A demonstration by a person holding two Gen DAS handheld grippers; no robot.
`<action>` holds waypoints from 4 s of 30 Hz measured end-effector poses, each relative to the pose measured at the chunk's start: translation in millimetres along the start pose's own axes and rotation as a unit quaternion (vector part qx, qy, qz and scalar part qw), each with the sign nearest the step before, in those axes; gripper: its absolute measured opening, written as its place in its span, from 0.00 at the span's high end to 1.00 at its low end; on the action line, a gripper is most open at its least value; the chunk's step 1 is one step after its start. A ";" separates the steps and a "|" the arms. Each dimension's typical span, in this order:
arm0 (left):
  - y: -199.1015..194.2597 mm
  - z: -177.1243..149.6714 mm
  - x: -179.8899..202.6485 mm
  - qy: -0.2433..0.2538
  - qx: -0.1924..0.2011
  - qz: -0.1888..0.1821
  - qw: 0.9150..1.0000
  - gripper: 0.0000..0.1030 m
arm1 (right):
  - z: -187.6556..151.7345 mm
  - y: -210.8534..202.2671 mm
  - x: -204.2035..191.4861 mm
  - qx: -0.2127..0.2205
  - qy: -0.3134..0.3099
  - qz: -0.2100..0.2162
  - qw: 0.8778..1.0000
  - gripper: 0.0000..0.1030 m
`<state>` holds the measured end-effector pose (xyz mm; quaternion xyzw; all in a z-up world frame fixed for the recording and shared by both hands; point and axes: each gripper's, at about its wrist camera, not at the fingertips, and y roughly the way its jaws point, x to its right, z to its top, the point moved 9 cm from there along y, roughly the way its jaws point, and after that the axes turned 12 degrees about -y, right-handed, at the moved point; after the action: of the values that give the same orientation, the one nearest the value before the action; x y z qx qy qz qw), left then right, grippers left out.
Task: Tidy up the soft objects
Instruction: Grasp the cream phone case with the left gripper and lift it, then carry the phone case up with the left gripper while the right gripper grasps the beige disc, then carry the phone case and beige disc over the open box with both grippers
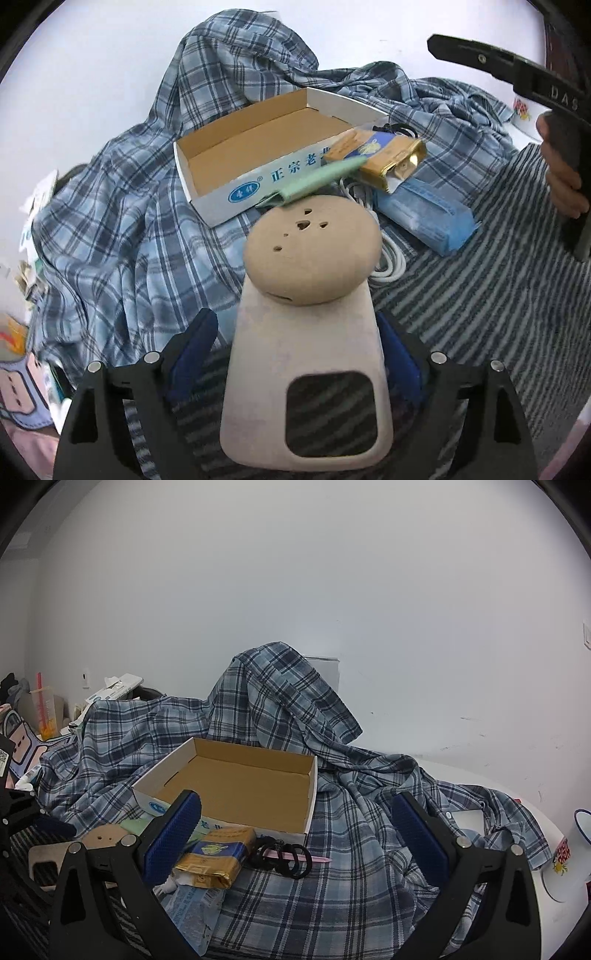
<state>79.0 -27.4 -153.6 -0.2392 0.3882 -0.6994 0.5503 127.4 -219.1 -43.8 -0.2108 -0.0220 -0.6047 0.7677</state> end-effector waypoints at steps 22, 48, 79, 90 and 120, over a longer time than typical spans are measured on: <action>-7.7 22.9 0.0 -0.015 0.036 -0.002 0.999 0.28 | 1.0 1.4 5.6 -0.004 0.003 0.001 1.000 0.00; -43.7 99.9 6.2 0.097 0.179 0.164 0.965 0.28 | 3.2 -0.2 13.5 -0.004 0.005 -0.007 1.000 0.00; -78.6 77.9 -45.0 -0.169 0.328 -0.047 0.928 0.28 | -7.5 41.3 -66.2 -0.110 -0.065 0.121 0.984 0.00; -77.3 76.7 -58.8 -0.204 0.323 -0.043 0.923 0.28 | -31.2 80.8 -116.3 -0.188 -0.109 0.164 0.962 0.00; -84.5 77.3 -55.5 -0.193 0.338 -0.028 0.920 0.28 | 13.4 14.8 -22.9 0.006 -0.015 0.016 1.000 0.23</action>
<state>104.0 11.8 -35.2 -0.1800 0.0076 -0.7441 0.6433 138.2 -190.7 -42.6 -0.2158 -0.0342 -0.5888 0.7782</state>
